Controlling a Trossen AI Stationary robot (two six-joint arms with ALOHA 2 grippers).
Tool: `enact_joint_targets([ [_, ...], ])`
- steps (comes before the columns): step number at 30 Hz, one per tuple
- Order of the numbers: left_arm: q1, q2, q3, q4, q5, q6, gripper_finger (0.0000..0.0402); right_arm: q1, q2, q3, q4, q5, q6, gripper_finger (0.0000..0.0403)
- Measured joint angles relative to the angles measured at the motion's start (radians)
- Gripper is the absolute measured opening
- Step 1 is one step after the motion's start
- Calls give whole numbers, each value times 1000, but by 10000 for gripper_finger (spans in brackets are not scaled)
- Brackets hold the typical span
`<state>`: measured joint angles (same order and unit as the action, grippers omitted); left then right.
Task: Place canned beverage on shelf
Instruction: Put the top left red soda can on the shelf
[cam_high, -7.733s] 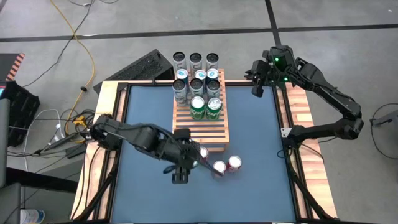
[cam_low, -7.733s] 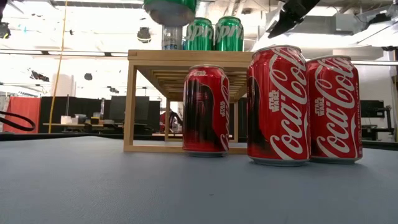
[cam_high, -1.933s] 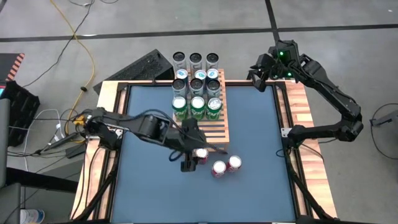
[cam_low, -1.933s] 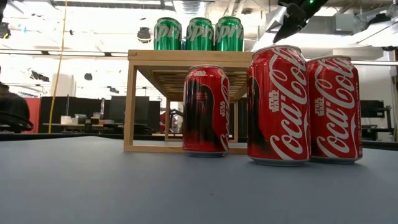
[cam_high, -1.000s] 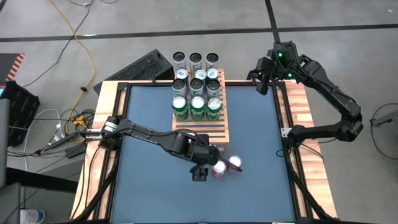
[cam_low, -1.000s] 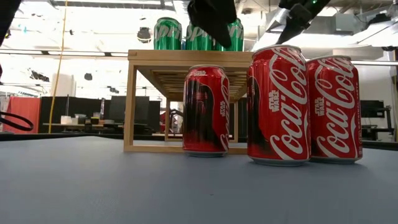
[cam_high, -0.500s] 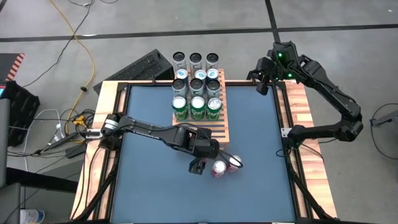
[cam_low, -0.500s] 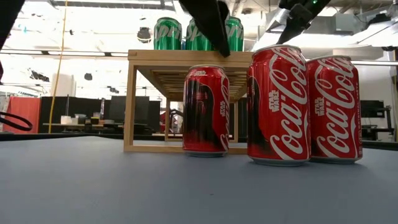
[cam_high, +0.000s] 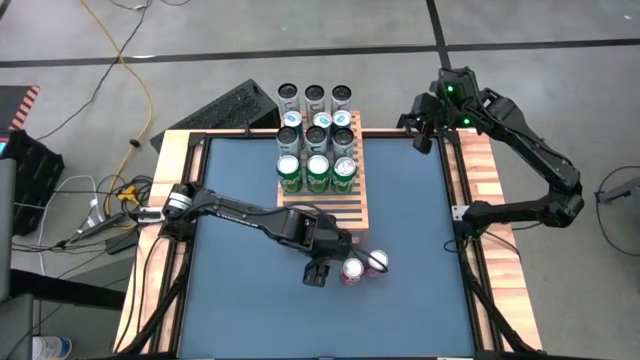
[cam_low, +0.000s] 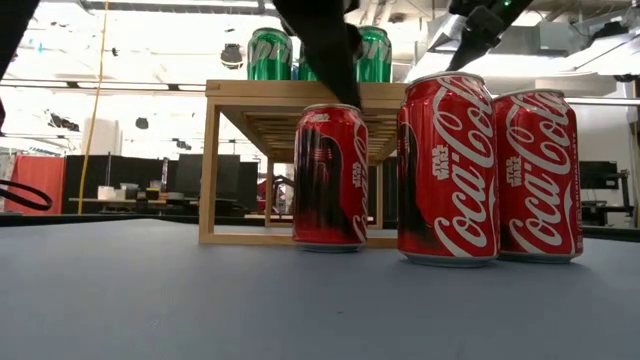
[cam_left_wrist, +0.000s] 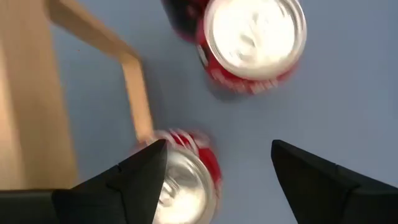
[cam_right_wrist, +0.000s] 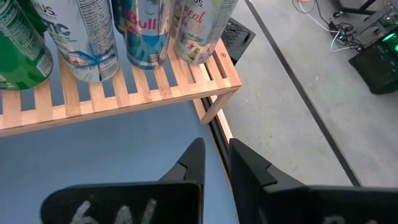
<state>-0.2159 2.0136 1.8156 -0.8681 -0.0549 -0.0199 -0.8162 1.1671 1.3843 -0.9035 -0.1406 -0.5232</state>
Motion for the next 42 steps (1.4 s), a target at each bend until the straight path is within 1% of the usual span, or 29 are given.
enact_joint_targets([
  [4, -11, 0, 1, -52, 39, -48, 261, 0, 0, 0, -12, -2, 0, 64],
  [8, -42, -1, 5, -66, 58, -69, 250, 0, 0, 0, -17, -2, 1, 64],
  [10, -61, -1, 21, -68, 36, -78, 244, 0, 0, 0, -20, -2, 2, 64],
  [16, -104, 0, 98, -188, -32, -81, 230, 4, 0, 0, -21, -2, 2, 64],
  [21, -102, 0, 122, -187, -79, -115, 229, 4, 0, 0, -21, -19, 15, 64],
  [25, -102, 0, 136, -180, -211, -99, 229, 4, 0, 0, -22, -20, 18, 64],
  [27, -96, 0, 137, -154, -224, -41, 230, 4, 0, 0, -22, -20, 18, 64],
  [30, -74, 0, 118, -64, -139, 15, 236, 4, 0, 0, -25, -20, 18, 64],
  [32, -58, 0, 98, -37, -100, 42, 245, 4, 0, 0, -32, -20, 18, 64],
  [35, -31, 0, 75, -27, -65, 84, 267, 4, 0, 0, -36, -20, 18, 64],
  [39, -1, 0, 67, -35, 2, 146, 306, 4, 0, 0, -36, -20, 18, 64],
  [42, 22, 0, 67, -60, 86, 183, 331, 4, 0, 0, -31, -20, 18, 64],
])
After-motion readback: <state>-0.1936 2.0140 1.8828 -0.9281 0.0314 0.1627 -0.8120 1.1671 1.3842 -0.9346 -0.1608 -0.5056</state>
